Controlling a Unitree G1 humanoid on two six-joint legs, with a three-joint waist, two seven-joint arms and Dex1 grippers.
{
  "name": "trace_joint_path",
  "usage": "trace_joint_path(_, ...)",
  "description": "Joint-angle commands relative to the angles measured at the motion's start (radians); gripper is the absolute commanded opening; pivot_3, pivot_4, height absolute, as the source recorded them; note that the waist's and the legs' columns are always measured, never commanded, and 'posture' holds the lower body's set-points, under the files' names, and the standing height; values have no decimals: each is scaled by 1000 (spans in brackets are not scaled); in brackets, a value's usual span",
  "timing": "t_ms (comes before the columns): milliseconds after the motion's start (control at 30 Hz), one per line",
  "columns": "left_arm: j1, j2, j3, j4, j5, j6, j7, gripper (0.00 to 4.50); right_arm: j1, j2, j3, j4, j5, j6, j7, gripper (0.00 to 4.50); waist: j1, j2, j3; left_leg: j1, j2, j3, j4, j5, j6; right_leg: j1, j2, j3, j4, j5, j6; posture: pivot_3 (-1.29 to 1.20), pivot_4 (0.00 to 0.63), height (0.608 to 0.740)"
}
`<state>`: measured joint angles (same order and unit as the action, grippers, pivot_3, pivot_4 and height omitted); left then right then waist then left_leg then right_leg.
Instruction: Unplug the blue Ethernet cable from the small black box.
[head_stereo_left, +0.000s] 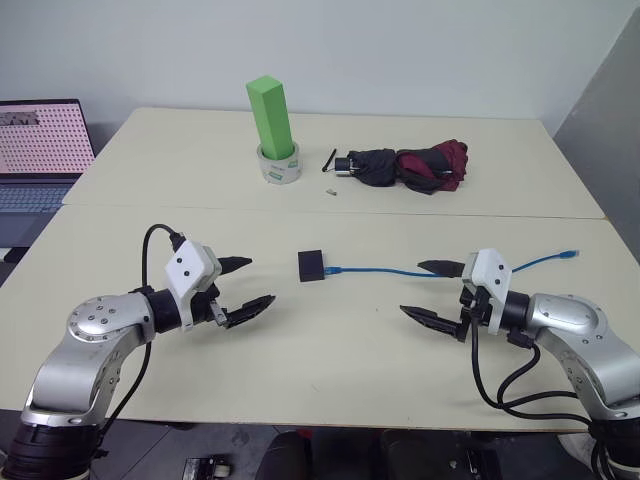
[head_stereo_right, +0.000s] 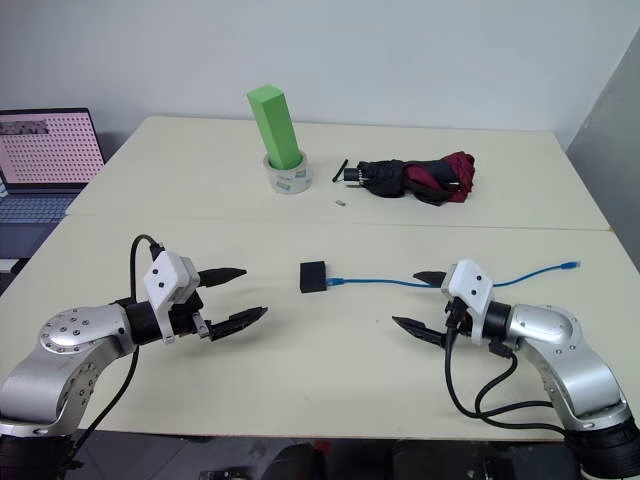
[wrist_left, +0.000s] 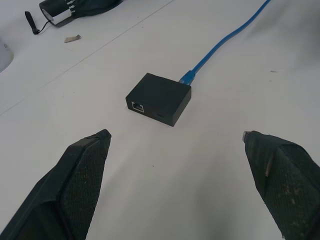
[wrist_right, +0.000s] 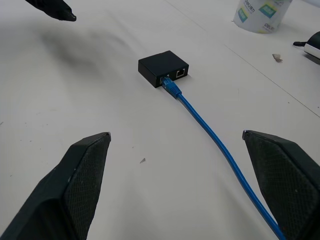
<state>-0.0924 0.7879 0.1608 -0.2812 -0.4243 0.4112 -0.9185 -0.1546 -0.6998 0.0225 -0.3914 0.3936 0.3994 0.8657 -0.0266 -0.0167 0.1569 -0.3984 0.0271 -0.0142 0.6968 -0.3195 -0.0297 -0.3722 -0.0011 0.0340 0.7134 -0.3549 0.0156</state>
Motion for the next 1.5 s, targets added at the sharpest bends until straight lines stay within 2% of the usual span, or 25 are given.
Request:
trace_joint_path(33, -7, 2, 2, -26, -29, -1, -27, 4500, 4, -7, -26, -51, 6, -3, -8, 4485, 0, 0, 0, 0, 0, 0, 0, 0, 0, 0, 0, 0, 0, 0, 0, 0, 150, 740)
trace_joint_path(467, 4, 7, -10, -33, -10, 3, -19, 4500, -19, -2, -10, -25, -3, -7, -2, 4485, 0, 0, 0, 0, 0, 0, 0, 0, 0, 0, 0, 0, 0, 0, 0, 0, 150, 740)
trace_joint_path(800, 21, 16, 3, -39, -13, 25, -6, 4500, -145, 72, 112, 53, -64, -3, -1, 4485, -2, 0, 0, 0, 0, 0, 0, 0, 0, -1, 0, 0, 0, 0, 0, 0, 150, 740)
trace_joint_path(967, 40, 64, 8, -35, -38, 42, -81, 4500, -359, 207, 268, 301, -170, -49, 27, 4485, -9, 0, 0, 1, 0, 0, 0, 0, -1, -1, 0, 0, 2, 0, 0, 0, 150, 740)
trace_joint_path(1267, 63, 64, 33, -68, -64, 70, -70, 4500, -633, 379, 404, 866, -347, -282, 108, 4485, -7, 0, 1, -1, 0, 1, 0, 2, -3, -2, 0, 0, 0, 0, 0, 0, 150, 740)
trace_joint_path(1367, 68, 61, 35, -76, -63, 74, -64, 4500, -679, 409, 404, 972, -367, -333, 137, 4006, -8, 0, 1, 0, 0, 1, 0, 2, -3, -3, 0, -1, 1, 0, 0, 0, 150, 740)
trace_joint_path(1400, 67, 60, 35, -77, -62, 75, -61, 4500, -690, 415, 401, 999, -372, -346, 149, 3656, -8, 0, 1, -1, 1, 1, 0, 2, -3, -3, 0, -1, 1, 0, 0, 0, 150, 740)
trace_joint_path(1500, 64, 57, 35, -78, -62, 80, -55, 4500, -716, 434, 391, 1064, -382, -369, 172, 2983, -9, 0, 1, 0, 1, 1, 0, 2, -3, -3, 0, -1, 2, 0, 0, 0, 150, 740)
